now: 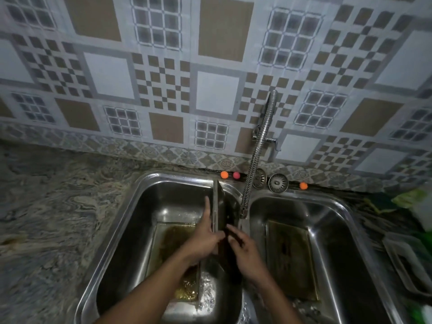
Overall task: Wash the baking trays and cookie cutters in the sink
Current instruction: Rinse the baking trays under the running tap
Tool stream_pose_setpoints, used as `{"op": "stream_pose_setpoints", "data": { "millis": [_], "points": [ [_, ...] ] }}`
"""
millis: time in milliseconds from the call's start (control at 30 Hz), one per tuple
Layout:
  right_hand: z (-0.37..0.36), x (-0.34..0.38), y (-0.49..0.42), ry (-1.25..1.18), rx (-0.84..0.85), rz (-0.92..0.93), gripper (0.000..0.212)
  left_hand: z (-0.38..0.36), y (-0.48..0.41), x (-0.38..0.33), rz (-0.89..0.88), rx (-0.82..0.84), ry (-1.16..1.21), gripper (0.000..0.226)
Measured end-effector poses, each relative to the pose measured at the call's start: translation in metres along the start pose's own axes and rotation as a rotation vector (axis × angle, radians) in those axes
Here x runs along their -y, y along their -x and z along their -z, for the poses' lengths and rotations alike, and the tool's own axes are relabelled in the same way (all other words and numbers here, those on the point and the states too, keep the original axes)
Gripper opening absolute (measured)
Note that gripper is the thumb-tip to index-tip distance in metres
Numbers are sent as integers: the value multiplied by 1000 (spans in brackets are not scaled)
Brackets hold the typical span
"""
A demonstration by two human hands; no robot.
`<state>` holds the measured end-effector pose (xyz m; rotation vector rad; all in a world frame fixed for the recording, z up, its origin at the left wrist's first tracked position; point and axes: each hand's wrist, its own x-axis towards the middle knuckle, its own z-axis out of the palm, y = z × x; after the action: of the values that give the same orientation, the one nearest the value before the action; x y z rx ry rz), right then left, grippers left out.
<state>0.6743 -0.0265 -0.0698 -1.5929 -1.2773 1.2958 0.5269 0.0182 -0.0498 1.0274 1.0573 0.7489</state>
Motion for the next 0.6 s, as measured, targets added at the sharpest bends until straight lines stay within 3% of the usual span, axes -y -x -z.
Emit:
{"op": "stream_pose_setpoints", "data": {
  "millis": [67, 133, 233, 300, 367, 467, 600],
  "points": [
    [4, -4, -3, 0, -54, -12, 30, 11, 4, -7, -1, -1, 45, 101],
    [10, -3, -4, 37, -114, -50, 24, 17, 6, -14, -18, -23, 121, 84],
    [19, -3, -7, 8, -171, -137, 41, 18, 6, -13, 11, -80, 281, 70],
    [23, -3, -8, -67, -167, -155, 40, 17, 6, -5, 27, -126, 329, 70],
    [26, 0, -5, -109, -147, -139, 36, 16, 8, 4, 31, -163, 352, 71],
    [32, -3, -1, -106, -180, -90, 47, 14, 12, 16, 42, -192, 390, 67],
    [37, -2, 10, 178, -256, 9, 52, 9, 17, 32, 84, -219, 475, 58]
  ]
}}
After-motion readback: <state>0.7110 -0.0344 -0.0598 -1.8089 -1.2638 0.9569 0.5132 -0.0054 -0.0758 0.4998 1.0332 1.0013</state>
